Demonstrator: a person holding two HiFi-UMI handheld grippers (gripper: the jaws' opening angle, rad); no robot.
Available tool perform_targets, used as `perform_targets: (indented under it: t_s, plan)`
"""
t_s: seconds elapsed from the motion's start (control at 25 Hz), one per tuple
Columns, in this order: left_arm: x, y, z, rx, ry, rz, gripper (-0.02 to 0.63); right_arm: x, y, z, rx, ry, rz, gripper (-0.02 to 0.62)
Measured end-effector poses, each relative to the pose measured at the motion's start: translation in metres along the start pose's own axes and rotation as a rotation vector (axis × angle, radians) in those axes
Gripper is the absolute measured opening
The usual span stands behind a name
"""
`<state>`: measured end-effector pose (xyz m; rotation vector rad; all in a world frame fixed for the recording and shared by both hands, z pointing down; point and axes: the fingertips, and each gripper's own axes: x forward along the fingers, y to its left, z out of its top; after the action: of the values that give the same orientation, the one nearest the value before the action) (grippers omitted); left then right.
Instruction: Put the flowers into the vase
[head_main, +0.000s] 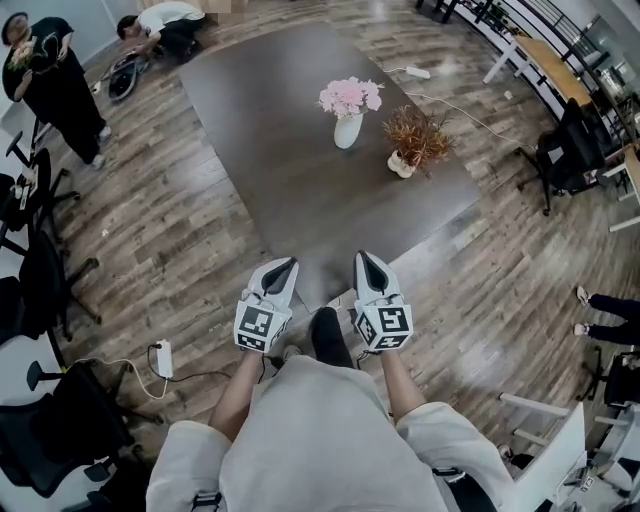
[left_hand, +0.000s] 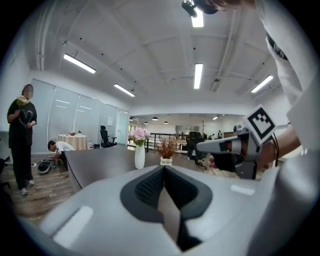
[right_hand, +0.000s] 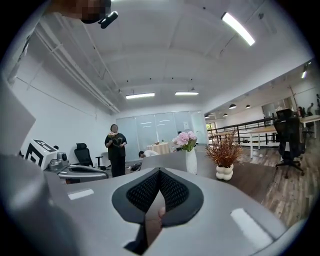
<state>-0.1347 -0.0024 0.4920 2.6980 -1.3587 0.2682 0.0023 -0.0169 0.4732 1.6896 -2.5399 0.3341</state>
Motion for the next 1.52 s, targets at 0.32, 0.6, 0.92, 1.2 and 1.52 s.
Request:
perform_targets:
  t_s: [0.32, 0.6, 0.92, 1.2, 1.52]
  plan:
    - [-0.081, -0.042, -0.006, -0.007, -0.017, -0.006, 0.009, -0.084, 0.051, -0.005, -0.020, -0.025, -0.016, -0.003]
    - [-0.116, -0.087, -0.001, 0.007, -0.037, -0.005, 0.009, -0.148, 0.055, -0.014, -0.015, -0.029, -0.041, -0.005]
    - [-0.150, -0.167, 0.003, 0.021, -0.043, 0.014, 0.009, -0.234, 0.046, -0.032, -0.003, -0.023, -0.018, -0.005]
    - [-0.171, -0.227, -0.003, -0.021, -0.060, 0.045, 0.009, -0.295, 0.037, -0.045, -0.009, -0.029, 0.011, -0.005]
    - [-0.186, -0.256, -0.002, -0.012, -0.062, 0.059, 0.009, -0.321, 0.036, -0.048, -0.008, -0.038, 0.031, -0.005]
